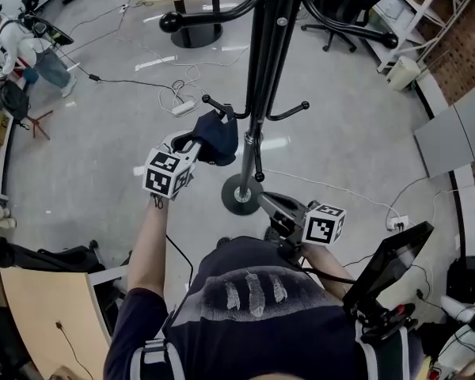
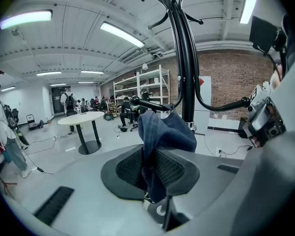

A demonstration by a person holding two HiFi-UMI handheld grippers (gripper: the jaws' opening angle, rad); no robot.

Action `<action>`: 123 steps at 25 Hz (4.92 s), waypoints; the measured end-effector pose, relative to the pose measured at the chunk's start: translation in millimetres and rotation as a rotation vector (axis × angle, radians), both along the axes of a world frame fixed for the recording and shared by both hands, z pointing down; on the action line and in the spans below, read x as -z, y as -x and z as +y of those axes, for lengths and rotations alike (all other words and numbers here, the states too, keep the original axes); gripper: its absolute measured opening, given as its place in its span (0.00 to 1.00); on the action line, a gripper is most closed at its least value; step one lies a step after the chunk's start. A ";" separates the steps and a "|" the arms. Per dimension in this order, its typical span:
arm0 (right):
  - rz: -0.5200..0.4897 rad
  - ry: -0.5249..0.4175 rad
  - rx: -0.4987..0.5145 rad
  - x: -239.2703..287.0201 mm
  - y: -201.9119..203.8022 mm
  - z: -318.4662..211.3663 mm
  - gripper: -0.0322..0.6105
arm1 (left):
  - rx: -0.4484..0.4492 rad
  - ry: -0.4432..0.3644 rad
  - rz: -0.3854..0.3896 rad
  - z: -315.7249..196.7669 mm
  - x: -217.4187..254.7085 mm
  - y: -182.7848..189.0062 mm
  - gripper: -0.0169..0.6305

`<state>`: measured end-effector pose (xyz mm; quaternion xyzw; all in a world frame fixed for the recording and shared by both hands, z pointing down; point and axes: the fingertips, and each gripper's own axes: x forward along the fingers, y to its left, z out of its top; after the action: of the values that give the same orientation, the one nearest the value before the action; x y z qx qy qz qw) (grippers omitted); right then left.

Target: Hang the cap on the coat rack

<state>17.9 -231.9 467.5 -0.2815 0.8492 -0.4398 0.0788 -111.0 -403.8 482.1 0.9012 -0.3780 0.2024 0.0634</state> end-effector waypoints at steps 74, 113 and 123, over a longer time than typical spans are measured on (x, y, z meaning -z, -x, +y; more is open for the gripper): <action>0.028 0.045 -0.090 -15.2 21.2 26.6 0.06 | -0.090 0.088 0.097 6.7 -36.3 -25.0 0.18; 0.037 -0.009 -0.083 -3.5 -34.7 70.0 0.06 | 0.023 0.056 0.282 78.3 -7.5 -50.0 0.34; -0.014 -0.075 0.011 13.5 -56.6 82.8 0.06 | 0.190 0.017 0.290 112.9 13.2 -41.8 0.04</action>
<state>74.5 -149.1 454.0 -0.2706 0.8661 -0.4099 0.0931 -69.2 -290.9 468.9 0.8806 -0.4466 0.0665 0.1438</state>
